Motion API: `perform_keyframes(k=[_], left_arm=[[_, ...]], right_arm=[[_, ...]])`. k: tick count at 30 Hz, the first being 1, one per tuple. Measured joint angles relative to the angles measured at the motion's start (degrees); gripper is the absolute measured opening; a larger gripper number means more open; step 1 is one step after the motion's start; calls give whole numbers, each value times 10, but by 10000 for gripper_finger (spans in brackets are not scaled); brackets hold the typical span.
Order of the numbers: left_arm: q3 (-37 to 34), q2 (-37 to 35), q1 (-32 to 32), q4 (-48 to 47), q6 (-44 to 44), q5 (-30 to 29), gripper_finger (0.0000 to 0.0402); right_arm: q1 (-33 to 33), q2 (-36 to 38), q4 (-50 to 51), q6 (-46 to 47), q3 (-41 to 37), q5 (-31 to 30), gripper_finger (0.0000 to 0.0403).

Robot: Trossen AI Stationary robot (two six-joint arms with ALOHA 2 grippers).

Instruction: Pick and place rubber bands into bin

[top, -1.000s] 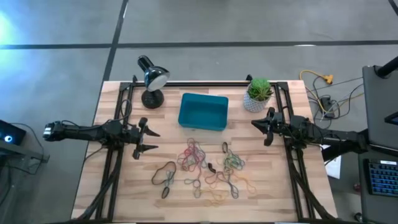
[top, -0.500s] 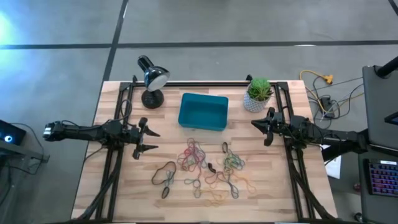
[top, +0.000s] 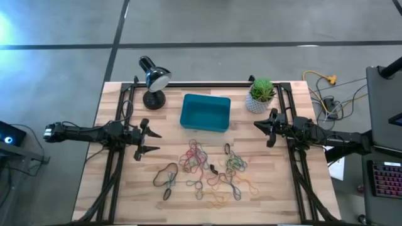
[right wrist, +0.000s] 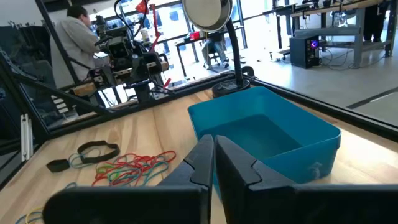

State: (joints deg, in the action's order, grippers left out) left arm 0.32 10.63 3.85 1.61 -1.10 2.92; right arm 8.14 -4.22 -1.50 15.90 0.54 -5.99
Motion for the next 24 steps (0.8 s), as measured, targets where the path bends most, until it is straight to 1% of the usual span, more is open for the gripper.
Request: perform_keyframes(k=[14, 20, 21, 24], left_arm=[[0, 0, 0, 0, 0, 0, 224], [0, 0, 0, 0, 0, 0, 224], [0, 0, 0, 0, 0, 0, 224], [0, 0, 0, 0, 0, 0, 224]], right_arm=[[0, 0, -1, 3, 0, 0, 8], [0, 0, -35, 14, 0, 0, 9], [0, 0, -45, 25, 0, 0, 8], [0, 0, -72, 100, 0, 0, 8]])
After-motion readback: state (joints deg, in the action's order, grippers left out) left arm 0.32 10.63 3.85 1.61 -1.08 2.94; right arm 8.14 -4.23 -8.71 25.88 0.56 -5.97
